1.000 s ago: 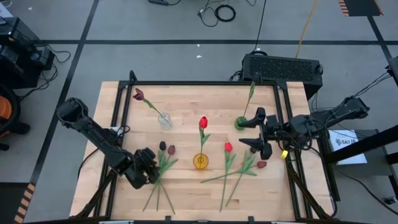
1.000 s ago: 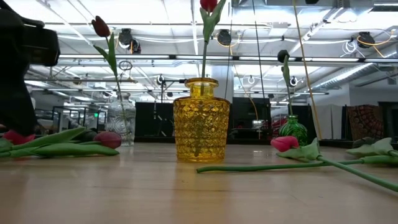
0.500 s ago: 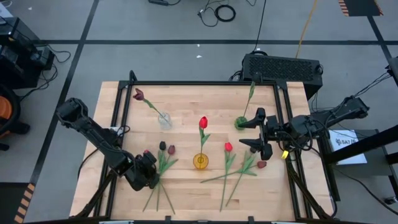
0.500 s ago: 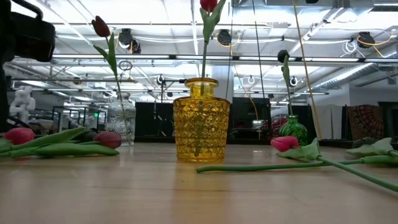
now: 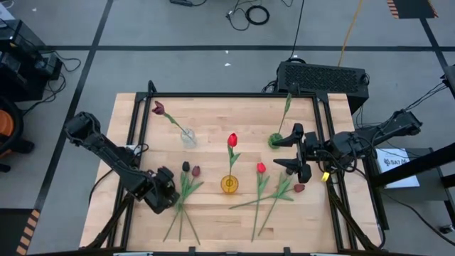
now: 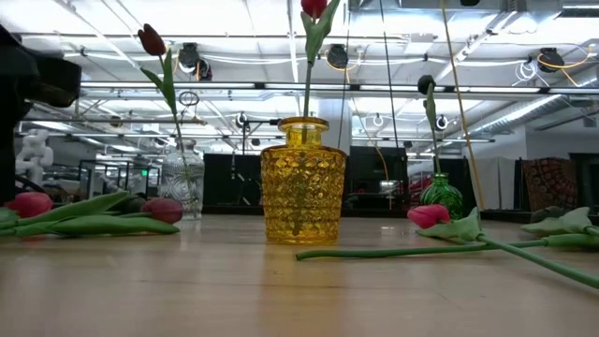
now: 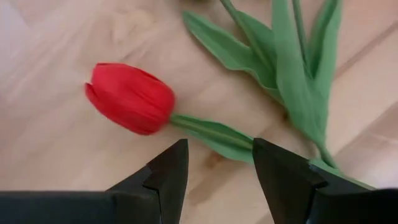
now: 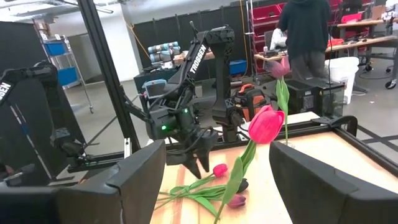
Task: Sort flowers into vase by color
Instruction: Put the left dark red flower into the transparent vase
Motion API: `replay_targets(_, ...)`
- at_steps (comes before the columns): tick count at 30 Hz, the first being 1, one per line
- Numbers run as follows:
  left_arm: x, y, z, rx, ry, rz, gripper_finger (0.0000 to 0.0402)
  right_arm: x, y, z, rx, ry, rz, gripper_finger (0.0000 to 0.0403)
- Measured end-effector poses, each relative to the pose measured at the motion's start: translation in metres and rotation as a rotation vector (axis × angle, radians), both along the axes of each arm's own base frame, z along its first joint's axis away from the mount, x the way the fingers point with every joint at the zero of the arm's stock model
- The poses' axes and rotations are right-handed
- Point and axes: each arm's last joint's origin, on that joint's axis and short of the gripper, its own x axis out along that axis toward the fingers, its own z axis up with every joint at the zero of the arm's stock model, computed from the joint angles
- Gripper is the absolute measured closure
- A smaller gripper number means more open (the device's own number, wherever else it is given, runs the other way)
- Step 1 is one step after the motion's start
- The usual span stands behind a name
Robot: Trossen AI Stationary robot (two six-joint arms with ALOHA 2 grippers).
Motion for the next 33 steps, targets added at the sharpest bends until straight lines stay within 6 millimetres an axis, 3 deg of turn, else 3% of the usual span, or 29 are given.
replay_targets(17, 0.021, 0.015, 0.002, 0.069, -0.085, -0.054, 0.0215, 0.000, 0.000, -0.002, 0.005, 0.020, 0.000, 0.0124)
replay_targets(33, 0.041, 0.023, -0.018, 0.136, -0.047, -0.063, 0.0215, 0.000, 0.000, -0.003, 0.000, 0.031, 0.000, 0.0124)
